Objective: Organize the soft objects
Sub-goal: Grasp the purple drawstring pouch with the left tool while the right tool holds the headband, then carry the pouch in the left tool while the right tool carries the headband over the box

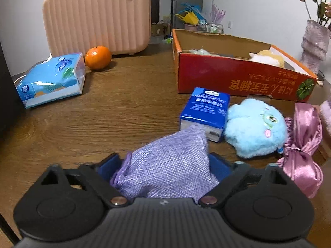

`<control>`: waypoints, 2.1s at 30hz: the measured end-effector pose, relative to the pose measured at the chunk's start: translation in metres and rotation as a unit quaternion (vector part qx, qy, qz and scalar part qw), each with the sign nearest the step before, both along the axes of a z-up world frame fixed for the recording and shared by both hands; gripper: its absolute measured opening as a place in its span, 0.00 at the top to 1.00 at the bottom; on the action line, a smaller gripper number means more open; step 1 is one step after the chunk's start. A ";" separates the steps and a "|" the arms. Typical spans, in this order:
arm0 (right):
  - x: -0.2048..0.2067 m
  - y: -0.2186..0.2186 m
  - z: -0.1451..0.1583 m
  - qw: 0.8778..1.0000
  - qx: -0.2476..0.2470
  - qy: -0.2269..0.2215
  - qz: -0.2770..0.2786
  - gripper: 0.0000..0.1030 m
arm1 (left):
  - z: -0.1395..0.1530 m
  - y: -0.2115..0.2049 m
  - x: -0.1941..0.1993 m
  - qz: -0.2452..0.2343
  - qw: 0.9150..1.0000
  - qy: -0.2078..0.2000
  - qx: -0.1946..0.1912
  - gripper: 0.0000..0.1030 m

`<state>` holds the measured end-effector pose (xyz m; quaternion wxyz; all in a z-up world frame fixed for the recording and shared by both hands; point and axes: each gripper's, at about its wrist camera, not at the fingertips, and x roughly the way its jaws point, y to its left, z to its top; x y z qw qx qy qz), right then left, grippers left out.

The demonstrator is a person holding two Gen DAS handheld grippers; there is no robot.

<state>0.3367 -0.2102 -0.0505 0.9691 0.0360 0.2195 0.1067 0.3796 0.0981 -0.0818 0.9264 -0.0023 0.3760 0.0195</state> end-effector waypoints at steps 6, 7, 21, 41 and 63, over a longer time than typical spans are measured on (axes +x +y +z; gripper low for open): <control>-0.001 0.000 0.000 1.000 0.001 -0.001 0.002 0.73 | 0.006 -0.008 -0.013 -0.014 1.000 -0.013 0.000 0.48; -0.001 0.000 0.000 1.000 0.001 -0.002 0.002 0.73 | 0.006 -0.010 -0.016 -0.014 1.000 -0.014 0.001 0.49; -0.006 0.000 0.004 1.000 0.007 -0.013 0.009 0.73 | 0.029 -0.025 -0.056 -0.016 0.997 -0.069 -0.007 0.52; -0.003 0.004 0.024 0.999 -0.005 -0.039 0.022 0.73 | 0.070 -0.052 -0.064 -0.025 0.991 -0.130 -0.028 0.52; 0.042 0.020 0.053 0.996 -0.011 -0.087 0.032 0.73 | 0.103 -0.075 -0.023 -0.014 0.984 -0.173 -0.045 0.52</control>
